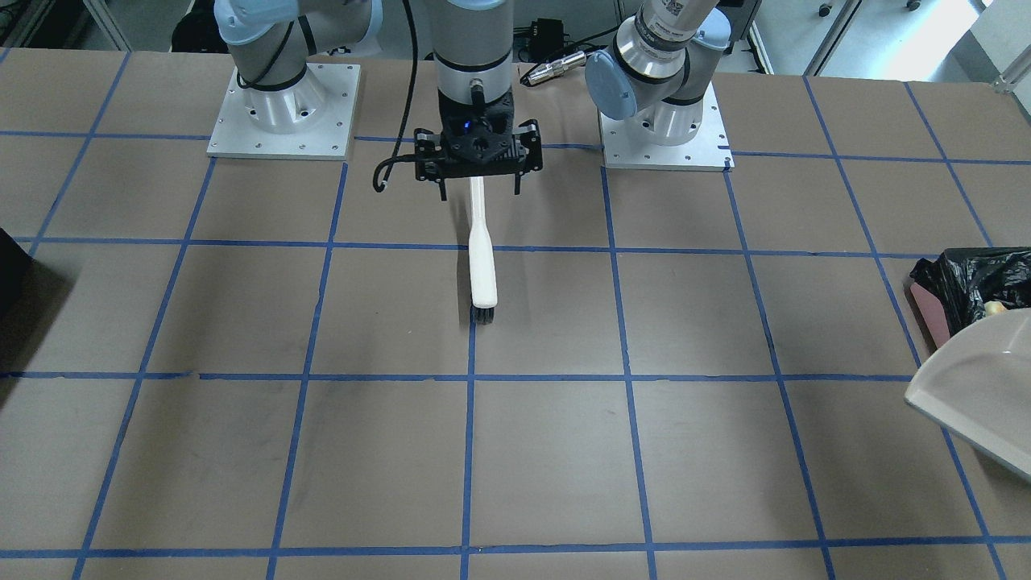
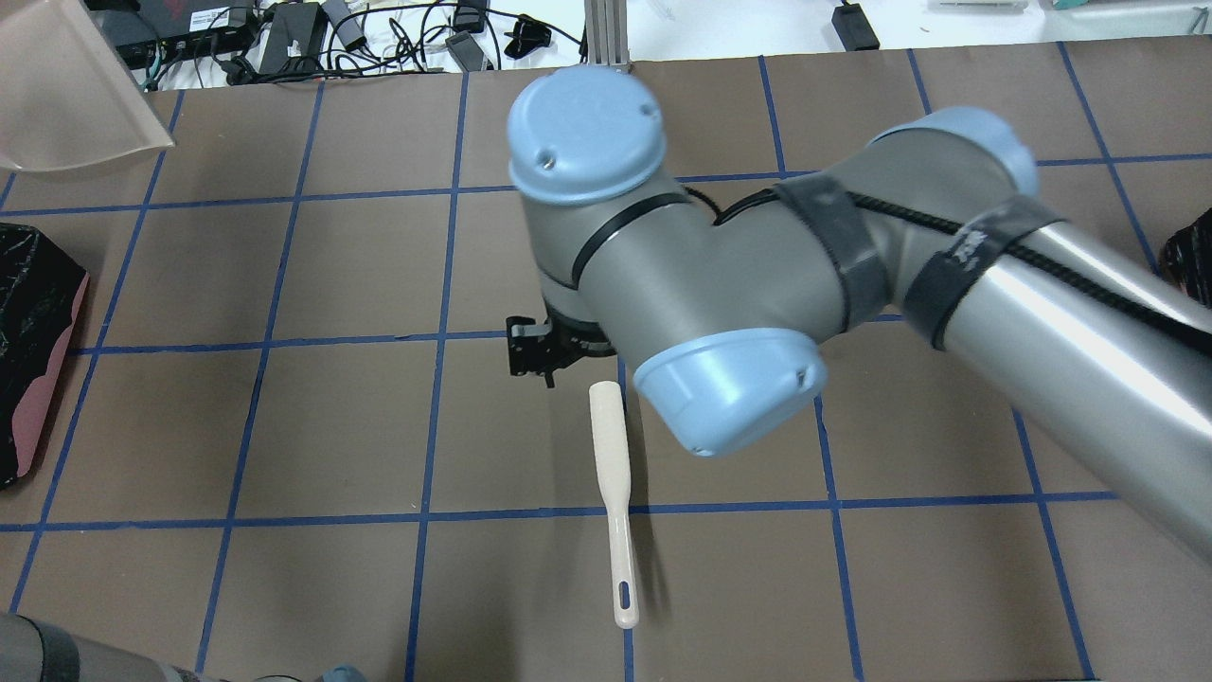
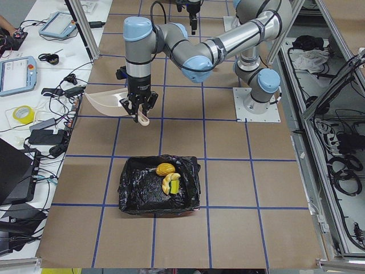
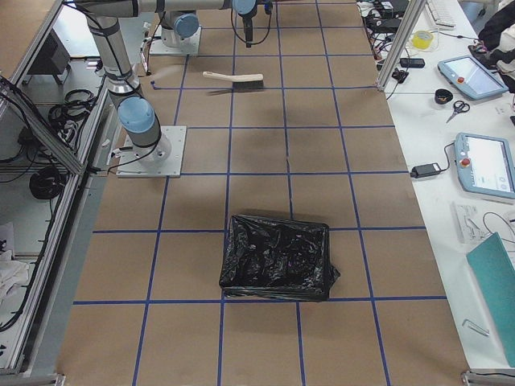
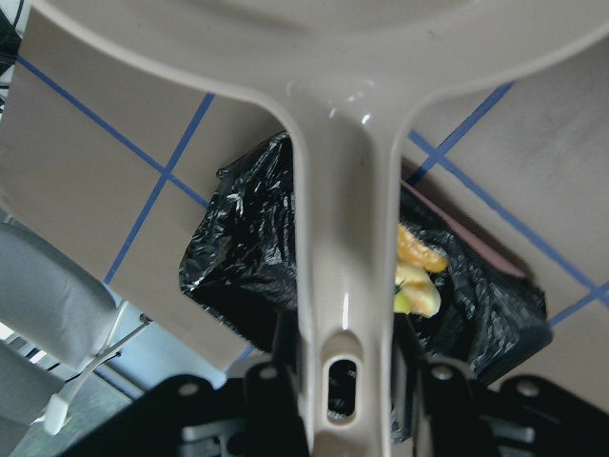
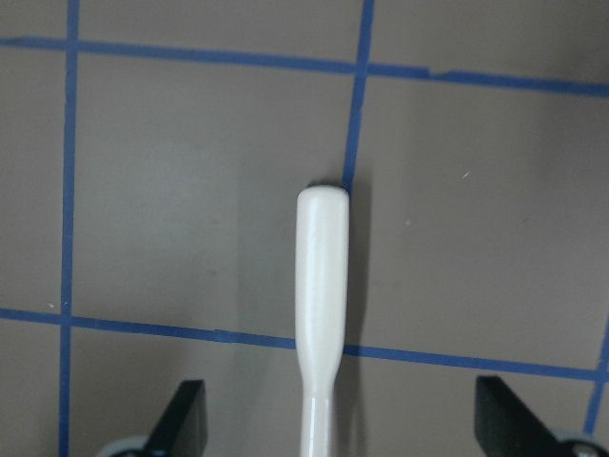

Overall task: Sweep and dump trash in nearest bin
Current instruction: 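Lower brush and open right gripper while left gripper brings dustpan back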

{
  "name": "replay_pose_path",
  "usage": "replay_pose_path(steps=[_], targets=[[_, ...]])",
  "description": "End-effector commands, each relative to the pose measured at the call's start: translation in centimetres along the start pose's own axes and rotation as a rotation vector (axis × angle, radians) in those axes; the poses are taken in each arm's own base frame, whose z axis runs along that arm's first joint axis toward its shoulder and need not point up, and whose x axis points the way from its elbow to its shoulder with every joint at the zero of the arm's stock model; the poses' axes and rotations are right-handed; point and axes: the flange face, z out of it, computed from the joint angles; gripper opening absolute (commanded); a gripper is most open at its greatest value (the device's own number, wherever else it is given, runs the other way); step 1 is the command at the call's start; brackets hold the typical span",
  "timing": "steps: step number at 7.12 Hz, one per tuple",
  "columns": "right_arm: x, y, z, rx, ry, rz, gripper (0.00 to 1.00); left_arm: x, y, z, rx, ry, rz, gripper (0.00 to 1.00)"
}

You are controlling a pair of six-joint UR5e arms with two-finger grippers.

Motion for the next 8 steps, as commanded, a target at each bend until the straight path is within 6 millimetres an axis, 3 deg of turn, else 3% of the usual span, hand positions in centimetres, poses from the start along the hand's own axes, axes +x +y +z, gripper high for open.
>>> replay_pose_path(steps=[1, 3, 4, 5, 6, 8], targets=[[8.2, -2.8, -4.6, 0.022, 0.114, -0.007, 1.0, 5.2, -7.8, -2.3, 0.032, 0.103, -0.111, 0.0], [16.9, -5.9, -5.8, -0.005, 0.125, 0.162, 1.0, 10.5, -14.1, -3.2, 0.054, 0.163, -0.211, 0.0], [20.2, -6.9, -6.9, 0.013, 0.118, 0.209, 1.0, 13.6, -18.0, -2.9, 0.053, 0.196, -0.267, 0.0], [21.9, -7.8, -7.9, 0.032, 0.126, 0.172, 1.0, 17.3, -22.2, -3.3, 0.041, 0.211, -0.325, 0.0], [22.3, -7.9, -9.5, 0.067, 0.12, 0.101, 1.0, 21.5, -26.5, -3.7, 0.046, 0.242, -0.361, 0.0], [21.4, -7.4, -9.0, 0.047, 0.087, 0.096, 1.0, 27.5, -31.4, -2.2, 0.027, 0.326, -0.475, 0.0]])
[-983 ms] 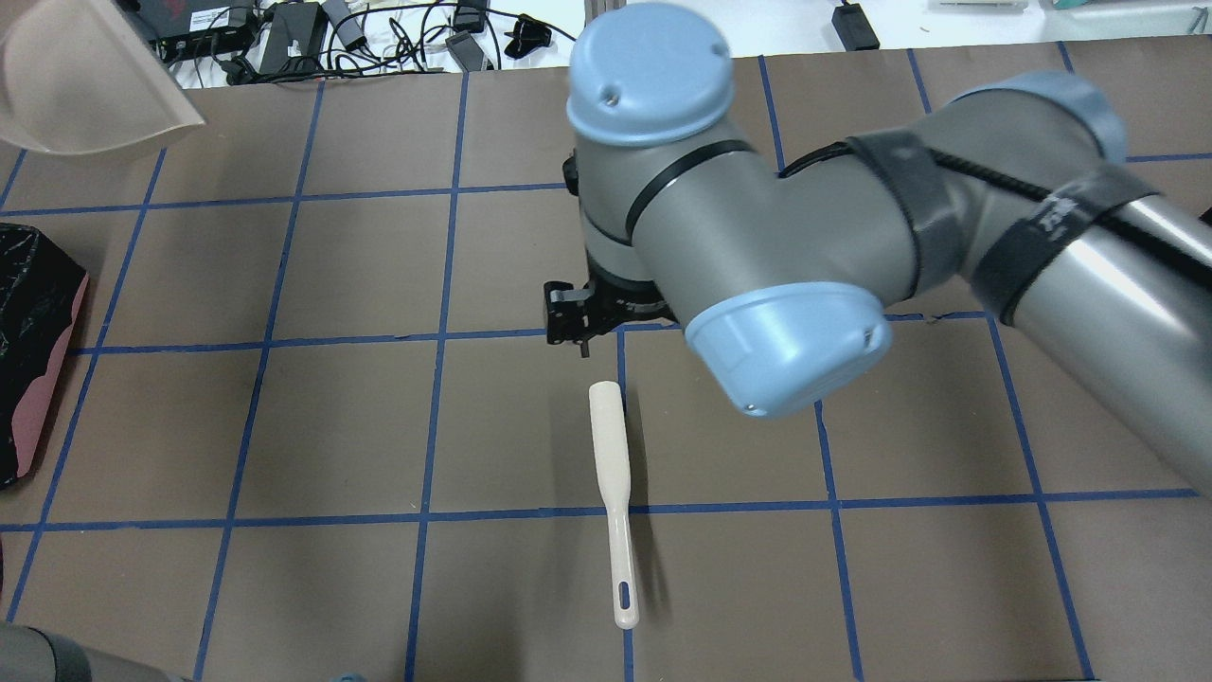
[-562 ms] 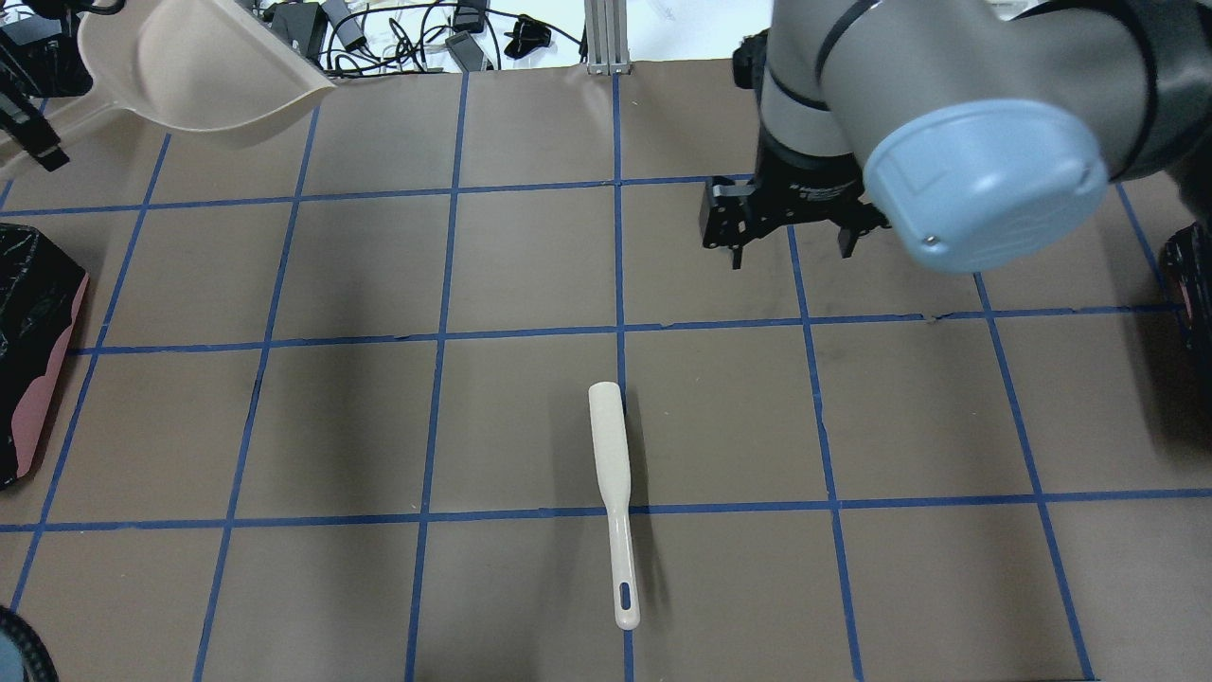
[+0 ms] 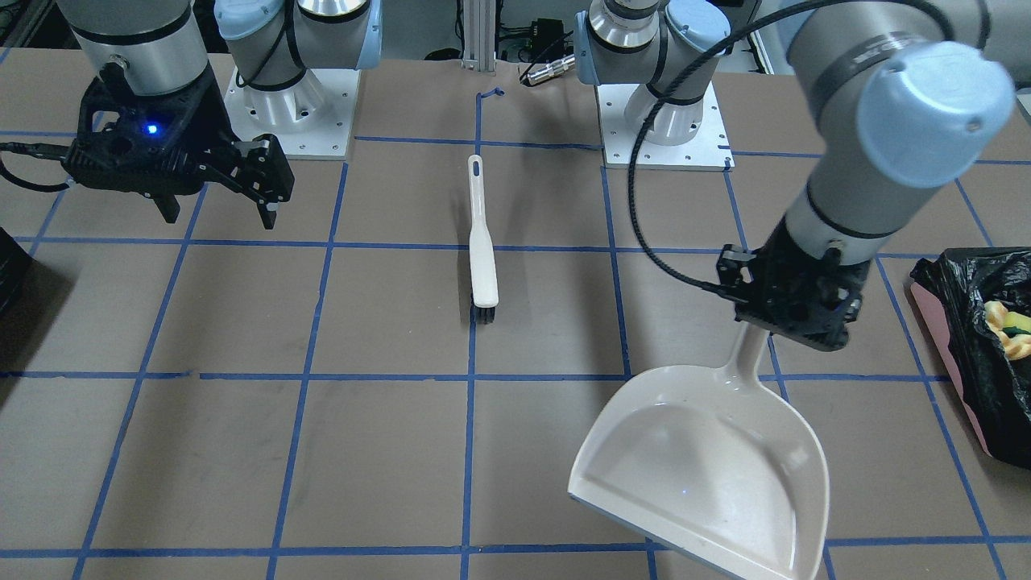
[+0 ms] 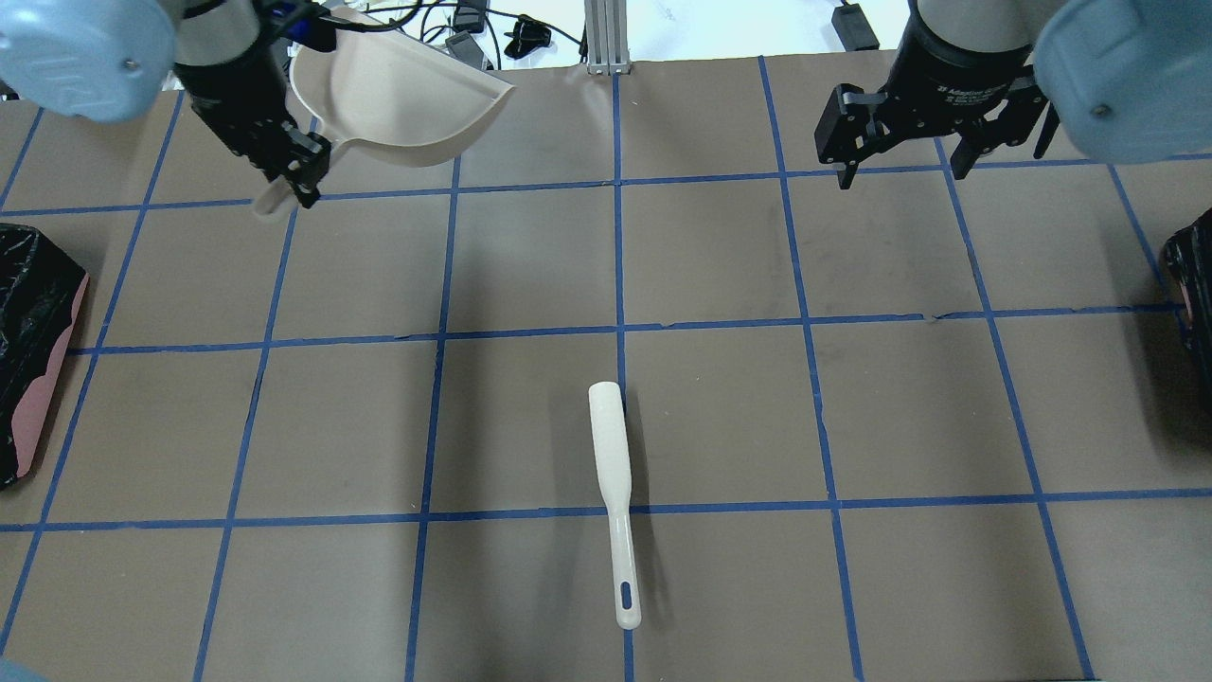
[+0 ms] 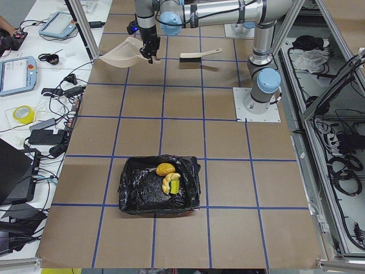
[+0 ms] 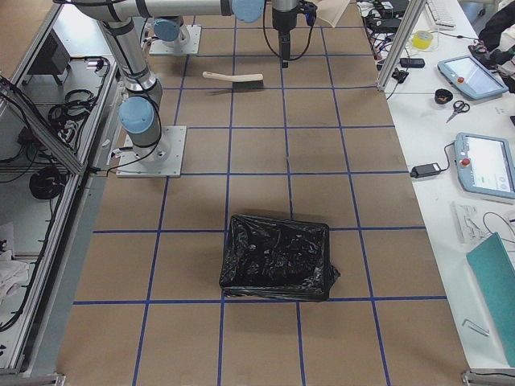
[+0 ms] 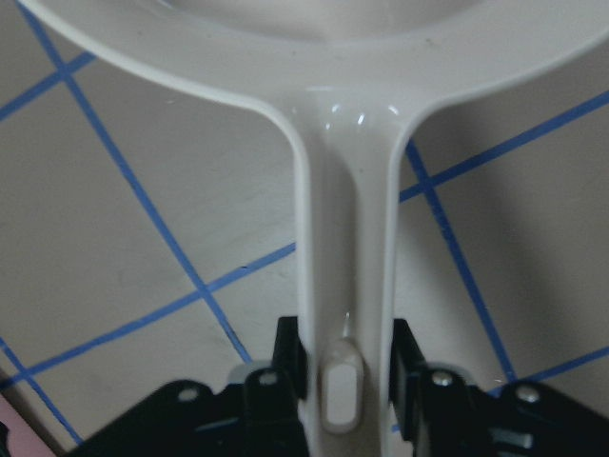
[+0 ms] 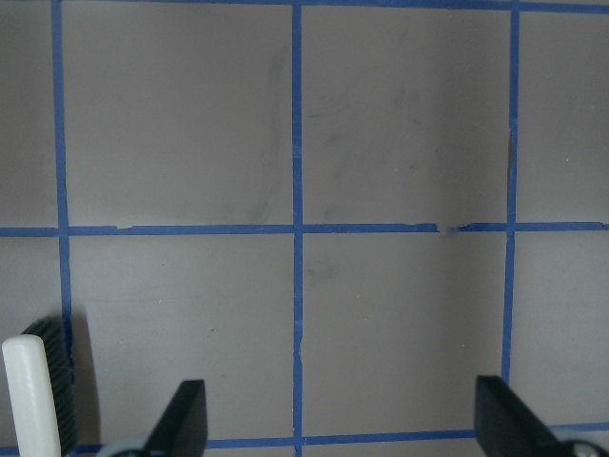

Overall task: Sweep and dump trash in nearest bin
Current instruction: 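Set the dustpan down near the brush with the left gripper and release it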

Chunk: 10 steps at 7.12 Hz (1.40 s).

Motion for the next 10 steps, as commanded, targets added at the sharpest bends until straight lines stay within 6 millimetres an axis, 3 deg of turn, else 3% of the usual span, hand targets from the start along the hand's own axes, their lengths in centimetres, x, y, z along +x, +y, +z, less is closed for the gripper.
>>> replay_pose_path(steps=[1, 2, 4, 6, 9, 10], targets=[[-2.0, 0.7, 1.4, -0.03, -0.132, -0.017, 1.0, 7.4, -2.3, 3.1, 0.0, 0.057, -0.097, 0.0], [-2.3, 0.8, 2.5, -0.049, -0.161, -0.023, 1.0, 11.0, -3.3, 4.4, -0.011, 0.089, -0.138, 0.0], [-2.1, 0.9, 2.7, -0.06, -0.144, -0.022, 1.0, 15.0, -5.1, 7.2, -0.04, 0.135, -0.127, 0.0], [-2.1, 1.0, 2.8, -0.066, -0.142, -0.024, 1.0, 17.3, -6.6, 9.5, -0.048, 0.176, -0.185, 0.0], [-2.1, 1.0, 2.8, -0.066, -0.142, -0.027, 1.0, 22.1, -7.3, 13.1, -0.092, 0.163, -0.207, 0.0], [-2.1, 0.9, 3.0, -0.069, -0.141, -0.029, 1.0, 22.9, -7.3, 14.4, -0.074, 0.162, -0.22, 0.0]])
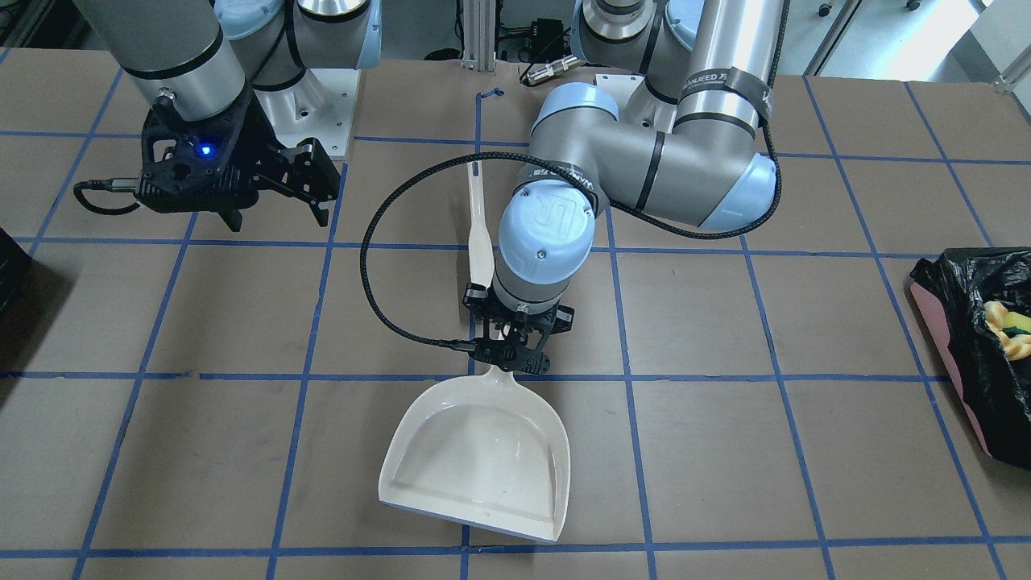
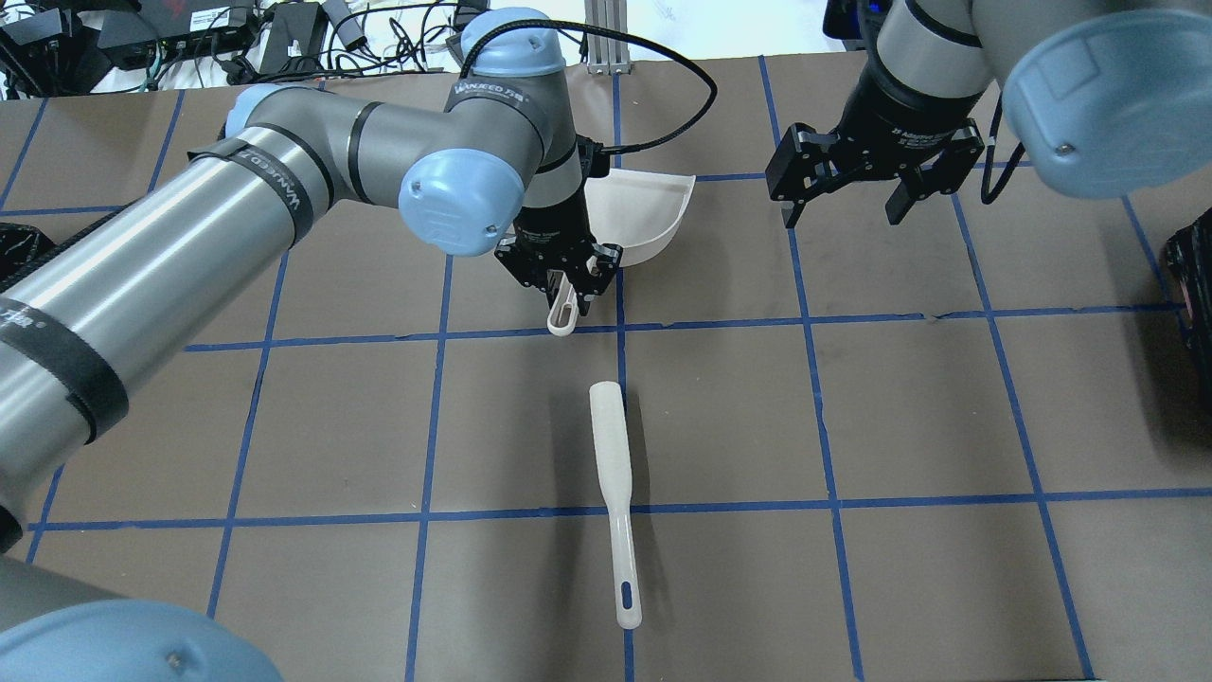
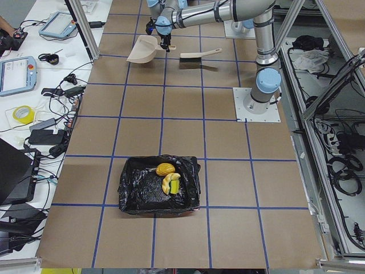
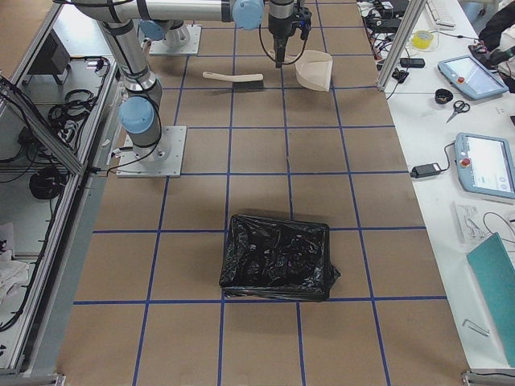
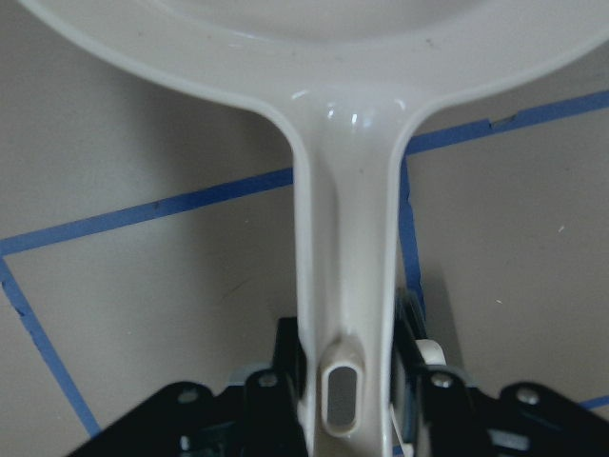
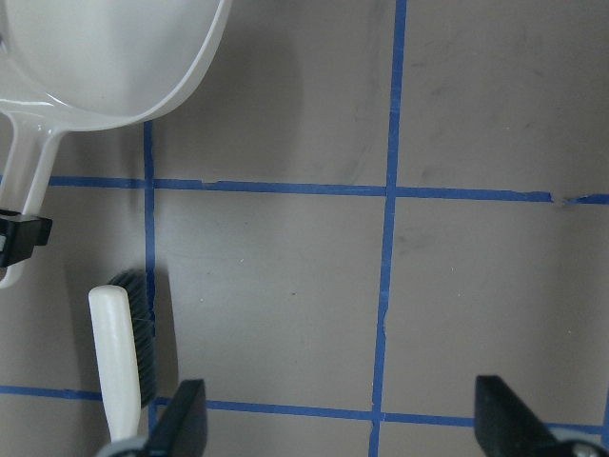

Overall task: Sweep and dump trash in nearest bin
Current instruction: 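Set the dustpan down near the brush with the left gripper and release it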

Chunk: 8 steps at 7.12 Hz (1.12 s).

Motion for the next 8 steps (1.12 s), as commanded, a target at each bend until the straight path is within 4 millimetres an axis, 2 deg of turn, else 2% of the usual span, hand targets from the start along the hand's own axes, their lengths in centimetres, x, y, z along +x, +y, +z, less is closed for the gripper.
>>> replay_pose_path(steps=[1, 5, 6, 8], targets=[[0.0, -0.1, 0.1, -0.002, 0.001, -0.002, 1.0, 1.1, 0.1, 3.0, 0.014, -0.001, -0.023, 0.0], [0.0, -0.1, 0.0, 0.005, 0.0, -0.004, 1.0, 2.1, 0.3, 4.0, -0.002, -0.006, -0.037, 0.0], [0.0, -0.2, 0.1, 0.005, 0.003, -0.004, 1.0, 2.9, 0.2, 4.5, 0.012, -0.005, -0.03, 0.0], [0.3, -0.2, 0.0, 0.007, 0.035, -0.004, 1.0, 3.2, -0.2, 4.9, 0.031, -0.001, -0.044, 0.0]])
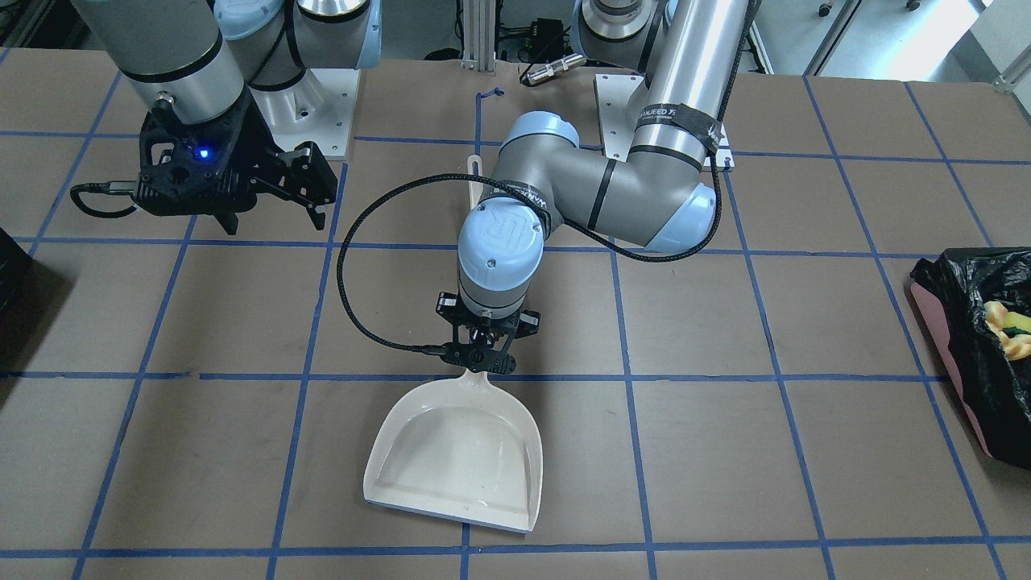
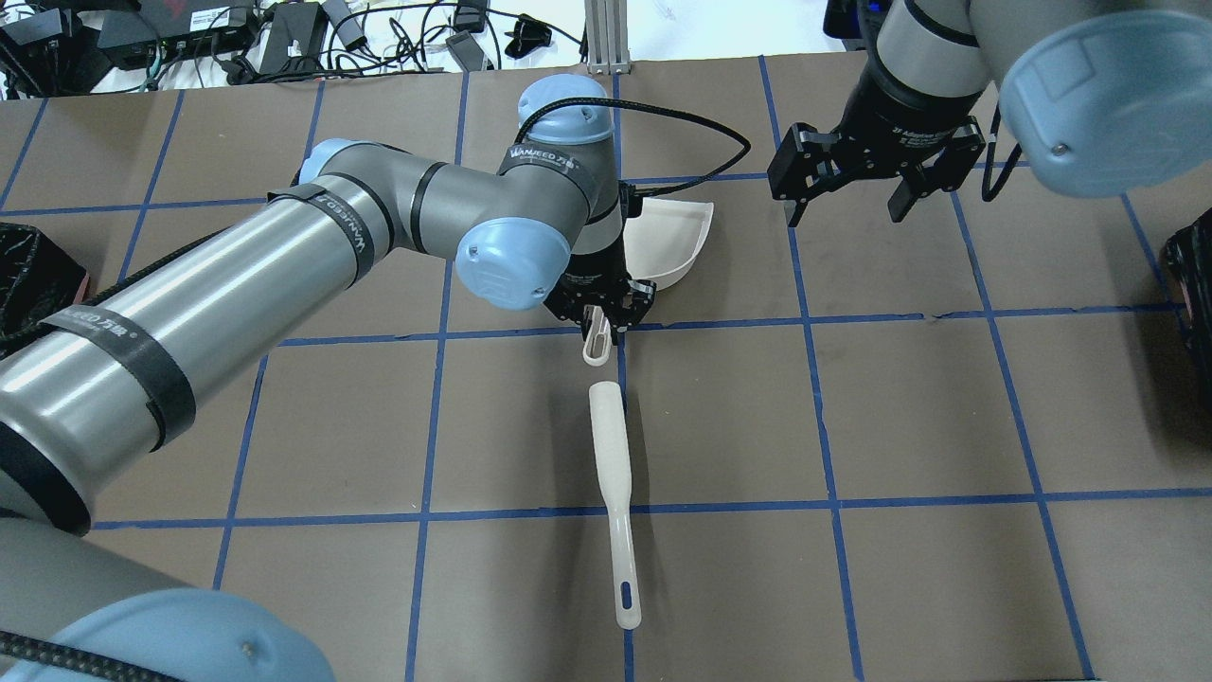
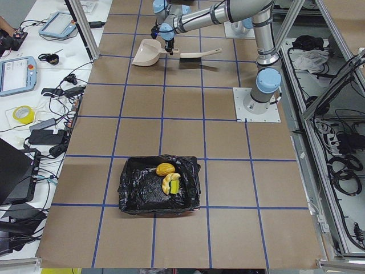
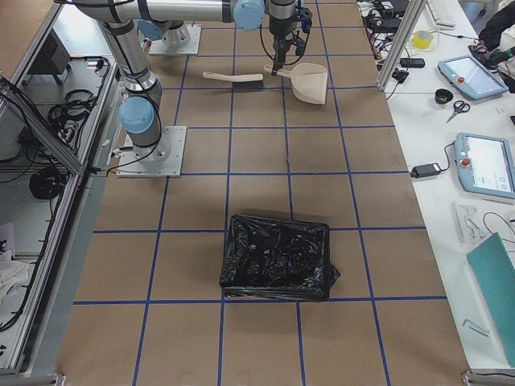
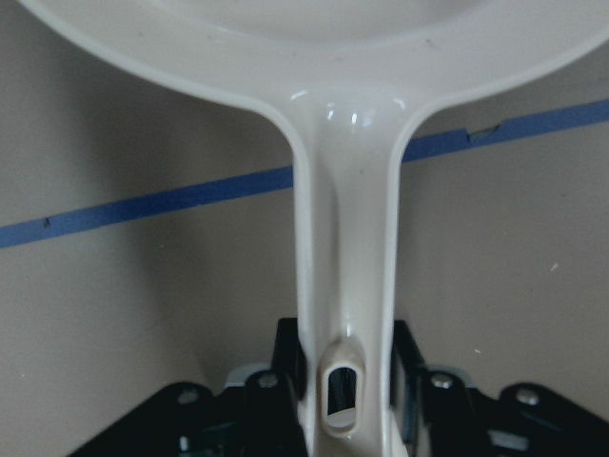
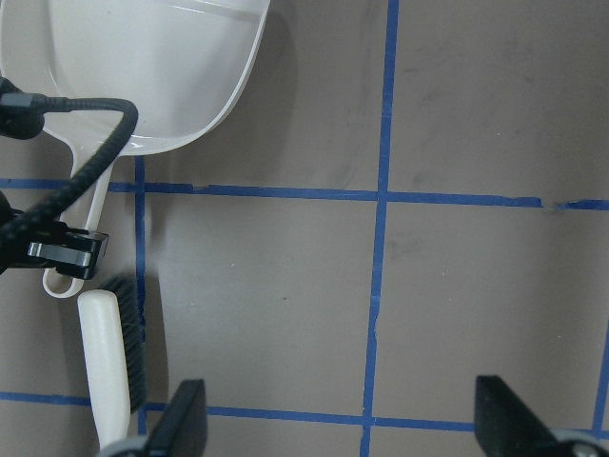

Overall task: Sweep and dump trash in nearest bin
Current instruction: 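Set the dustpan down near the brush with the left gripper and release it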

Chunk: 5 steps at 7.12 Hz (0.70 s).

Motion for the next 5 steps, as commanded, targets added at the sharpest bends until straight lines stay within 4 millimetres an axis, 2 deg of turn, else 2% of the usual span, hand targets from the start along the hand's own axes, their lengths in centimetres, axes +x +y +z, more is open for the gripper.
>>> replay_pose_path(steps=[1, 3, 4, 5], targets=[[0.12, 0.07, -0.14, 0.003, 0.013, -0.001, 1.0, 0.28, -0.23, 0.39, 0.01, 0.002, -0.008, 0.0], [0.12, 0.17, -0.29, 0.006, 0.013, -0.001, 1.0, 0.38, -0.27, 0.54, 0.006, 0.003, -0.022, 0.0], [0.12, 0.17, -0.29, 0.006, 0.013, -0.001, 1.0, 0.42, -0.28, 0.33, 0.008, 0.005, -0.024, 0.54], [0.12, 0.17, -0.29, 0.006, 0.013, -0.003, 1.0, 0.52, -0.25, 0.07, 0.011, 0.013, -0.025, 0.96]])
